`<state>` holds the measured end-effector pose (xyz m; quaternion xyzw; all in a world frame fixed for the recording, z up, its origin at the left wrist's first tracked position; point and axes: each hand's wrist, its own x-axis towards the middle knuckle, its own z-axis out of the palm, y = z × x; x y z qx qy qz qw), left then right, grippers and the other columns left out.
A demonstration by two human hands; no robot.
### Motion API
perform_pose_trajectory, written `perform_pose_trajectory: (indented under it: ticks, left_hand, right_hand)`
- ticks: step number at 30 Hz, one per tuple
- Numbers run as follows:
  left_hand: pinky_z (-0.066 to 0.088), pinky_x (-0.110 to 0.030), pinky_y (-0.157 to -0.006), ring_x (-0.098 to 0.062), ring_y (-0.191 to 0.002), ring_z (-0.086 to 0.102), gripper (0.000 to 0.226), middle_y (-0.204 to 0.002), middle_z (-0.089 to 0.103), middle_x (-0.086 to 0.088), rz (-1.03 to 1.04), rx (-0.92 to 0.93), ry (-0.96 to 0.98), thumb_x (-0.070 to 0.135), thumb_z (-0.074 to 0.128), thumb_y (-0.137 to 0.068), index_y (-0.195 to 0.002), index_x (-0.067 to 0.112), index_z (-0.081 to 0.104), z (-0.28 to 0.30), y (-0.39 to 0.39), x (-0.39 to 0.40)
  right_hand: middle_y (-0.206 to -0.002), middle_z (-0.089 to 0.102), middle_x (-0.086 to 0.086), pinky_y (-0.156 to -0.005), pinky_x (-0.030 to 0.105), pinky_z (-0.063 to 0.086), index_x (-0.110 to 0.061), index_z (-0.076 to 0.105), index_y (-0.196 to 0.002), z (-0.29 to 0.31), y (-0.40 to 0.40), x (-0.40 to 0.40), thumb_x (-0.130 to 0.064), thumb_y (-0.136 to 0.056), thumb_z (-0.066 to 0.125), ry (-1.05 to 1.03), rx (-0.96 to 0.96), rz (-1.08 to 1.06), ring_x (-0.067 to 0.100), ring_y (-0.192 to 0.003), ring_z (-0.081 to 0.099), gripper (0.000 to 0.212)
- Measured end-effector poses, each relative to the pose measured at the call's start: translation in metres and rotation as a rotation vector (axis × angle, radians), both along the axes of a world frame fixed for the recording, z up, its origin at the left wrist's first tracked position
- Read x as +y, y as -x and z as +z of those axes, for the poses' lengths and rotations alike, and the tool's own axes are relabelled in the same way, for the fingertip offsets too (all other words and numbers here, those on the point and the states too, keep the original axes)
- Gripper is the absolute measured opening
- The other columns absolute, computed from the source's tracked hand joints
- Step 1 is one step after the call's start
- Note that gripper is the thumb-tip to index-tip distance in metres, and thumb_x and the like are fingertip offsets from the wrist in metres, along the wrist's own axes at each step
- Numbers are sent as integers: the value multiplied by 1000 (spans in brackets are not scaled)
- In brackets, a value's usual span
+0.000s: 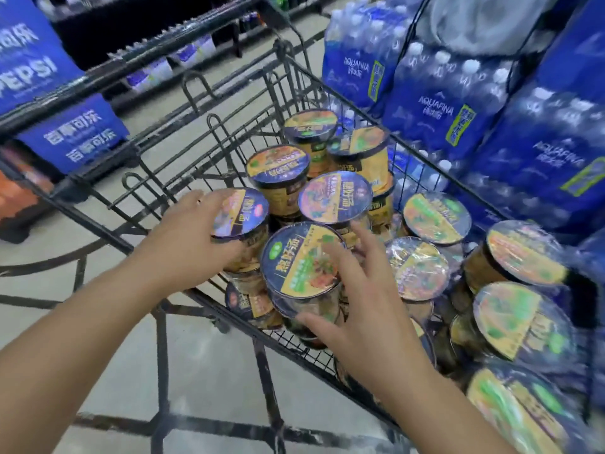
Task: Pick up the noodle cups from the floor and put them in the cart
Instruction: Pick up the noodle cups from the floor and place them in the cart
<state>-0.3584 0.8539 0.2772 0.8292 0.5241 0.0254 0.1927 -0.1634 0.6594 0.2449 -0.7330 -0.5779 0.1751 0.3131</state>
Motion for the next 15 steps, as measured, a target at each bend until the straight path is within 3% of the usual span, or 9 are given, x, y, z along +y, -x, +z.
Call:
perform_pose_trajectory:
  ticks: [2,3,6,9,12,15]
  left_hand:
    - [38,-39,-105,-26,-137,45,67,-148,46,-2,20,-73,-95,31,70,-88,-150,34,44,11,-2,-14]
    - [36,-39,-106,-26,-137,45,61,-146,47,-2,20,-130,-148,28,66,-90,-148,31,48,19,-7,-26]
    - [35,-33,-109,-17,-136,45,54,-142,49,6,-91,-299,-200,47,54,-91,-143,32,54,41,-44,-78]
    - [30,-31,-115,-8,-145,37,58,-151,46,11,-306,-366,-166,60,45,-94,-146,35,53,55,-104,-156]
    - [34,-33,-113,-3,-150,31,59,-157,38,16,-531,-399,-70,64,43,-95,-148,41,51,46,-177,-255]
    - [24,-24,-119,-4,-154,25,60,-162,34,17,-758,-378,26,65,41,-95,-150,42,47,15,-249,-367]
  right_hand:
    - [-170,-2,-16,-113,38,43,-43,40,-147,6,-9,-20,-52,-78,87,-3,-4,-9,16,-156,19,84]
    - [-169,-3,-18,-111,37,43,-46,40,-147,10,-14,-32,-53,-79,85,-8,-4,-19,14,-156,18,82]
    - [-169,-3,-21,-108,38,45,-47,41,-147,19,-33,-76,-56,-83,80,-44,9,-83,12,-155,19,76]
    - [-170,6,-16,-113,43,44,-43,46,-144,20,-62,-141,-54,-86,76,-123,51,-211,11,-155,23,67]
    - [-169,17,-7,-116,45,41,-35,49,-145,8,-102,-234,-52,-90,68,-182,68,-405,16,-154,28,60]
    - [-168,21,-5,-117,43,40,-36,50,-146,-14,-142,-357,-56,-95,64,-146,73,-642,18,-153,31,57]
